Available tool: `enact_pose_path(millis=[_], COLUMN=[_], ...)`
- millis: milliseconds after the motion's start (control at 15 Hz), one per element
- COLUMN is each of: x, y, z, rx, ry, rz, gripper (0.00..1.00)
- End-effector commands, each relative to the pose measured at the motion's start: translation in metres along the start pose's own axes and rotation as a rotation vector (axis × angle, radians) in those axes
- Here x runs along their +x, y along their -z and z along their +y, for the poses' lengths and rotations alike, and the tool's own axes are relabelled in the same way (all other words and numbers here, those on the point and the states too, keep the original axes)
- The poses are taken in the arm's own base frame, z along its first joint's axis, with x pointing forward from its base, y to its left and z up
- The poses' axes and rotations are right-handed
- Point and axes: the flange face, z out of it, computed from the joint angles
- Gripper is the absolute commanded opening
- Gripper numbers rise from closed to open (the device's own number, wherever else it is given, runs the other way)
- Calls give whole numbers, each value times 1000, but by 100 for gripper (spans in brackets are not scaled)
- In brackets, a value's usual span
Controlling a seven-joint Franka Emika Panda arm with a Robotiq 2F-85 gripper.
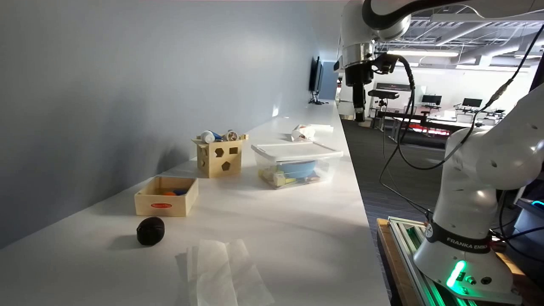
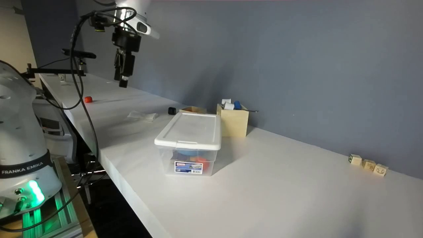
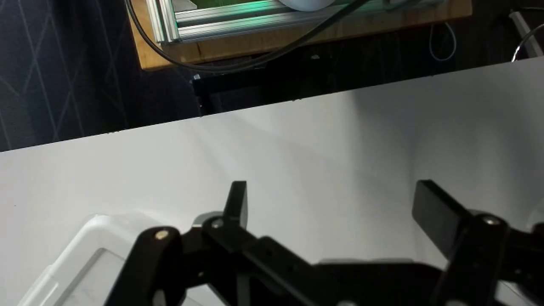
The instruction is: Place three cotton balls into the small crate
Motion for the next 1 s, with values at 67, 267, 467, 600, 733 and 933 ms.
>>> enact_pose_path(millis=[67, 267, 467, 600, 733, 933], x=[12, 50, 95, 124, 151, 191], y=[9, 18, 12, -2, -27, -59], z=[-1, -19, -61, -103, -151, -214], rx=[16, -5, -73, -121, -159, -180], ry=[14, 50, 150, 232, 291, 345], rz=[35, 118, 140, 132, 104, 109], gripper=[100, 100, 100, 100, 100, 100])
